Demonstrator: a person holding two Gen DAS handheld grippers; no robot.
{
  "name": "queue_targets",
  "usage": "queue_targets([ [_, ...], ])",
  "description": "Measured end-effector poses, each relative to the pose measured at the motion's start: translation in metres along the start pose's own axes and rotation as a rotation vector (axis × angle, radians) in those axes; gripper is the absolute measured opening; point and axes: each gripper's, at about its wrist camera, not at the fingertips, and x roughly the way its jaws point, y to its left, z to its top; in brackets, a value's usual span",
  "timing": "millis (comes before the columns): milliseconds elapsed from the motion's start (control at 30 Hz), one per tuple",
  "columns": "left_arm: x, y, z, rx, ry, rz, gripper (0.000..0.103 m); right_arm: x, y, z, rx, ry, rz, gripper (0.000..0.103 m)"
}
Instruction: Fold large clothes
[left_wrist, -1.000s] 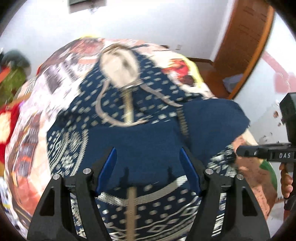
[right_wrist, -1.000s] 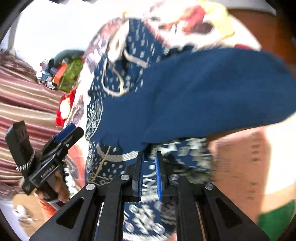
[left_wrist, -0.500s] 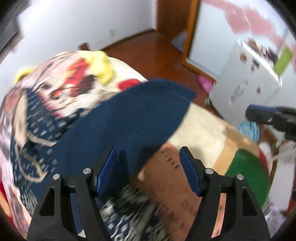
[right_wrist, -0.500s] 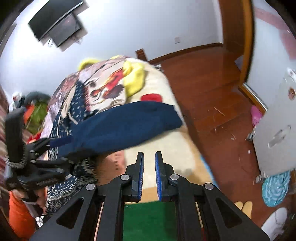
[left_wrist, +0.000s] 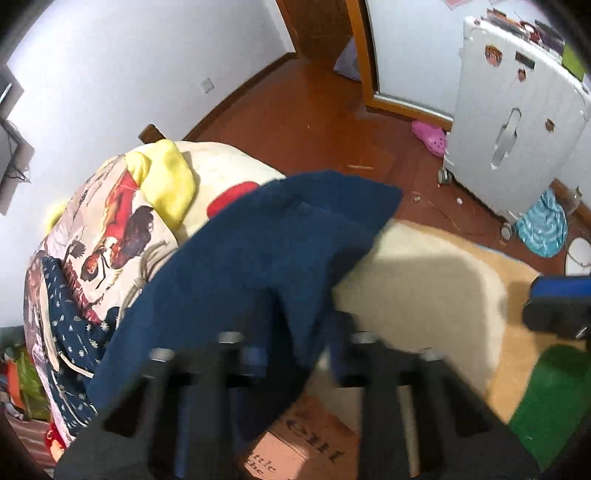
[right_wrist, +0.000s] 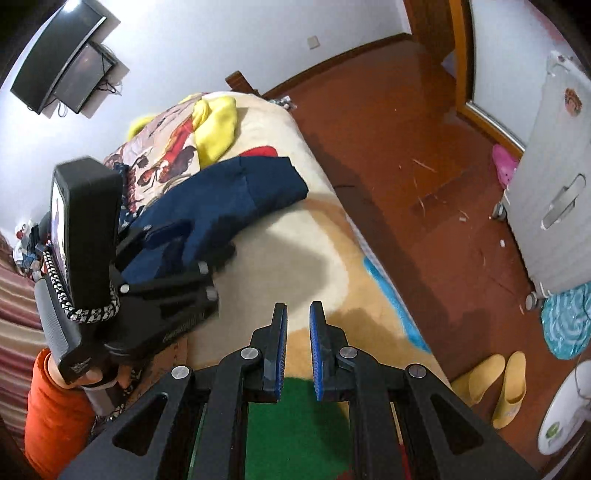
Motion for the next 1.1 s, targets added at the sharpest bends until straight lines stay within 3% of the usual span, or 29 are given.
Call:
queue_targets([
  [133,-0.028,0.028,0.002,-0.066,-0.076,-0.010,0.005,0.007,0.011,0.003,-0.032,0.012,-0.010,0.008],
  [300,-0.090,0.103,-0.012,-0.244,-0.191,-0.048,0.005,0.012,0.042,0.012,-0.114,0.016,-0.007,0.008],
  [433,-0.140,0.179,-0.050,-0.425,-0.267,-0.052,0.005,0.019,0.082,0.018,-0.200,0.021,0.000,0.008],
  [533,-0.162,0.224,-0.089,-0.513,-0.281,-0.007,0.005,0.025,0.116,0.019,-0.272,0.025,0.013,0.008],
  [700,-0.166,0.286,-0.171,-0.639,-0.217,0.053,0.005,0.047,0.185,0.018,-0.410,0.055,0.045,0.008],
  [933,-0.131,0.329,-0.290,-0.803,-0.066,0.081,0.005,0.102,0.247,0.010,-0.507,0.181,0.041,0.008],
  [1000,-0.113,0.334,-0.325,-0.860,-0.010,0.055,0.005,0.122,0.253,0.008,-0.499,0.215,0.019,0.008],
  [1100,-0.080,0.331,-0.368,-0.929,0.110,-0.041,0.008,0.141,0.253,0.006,-0.475,0.249,0.008,0.008],
])
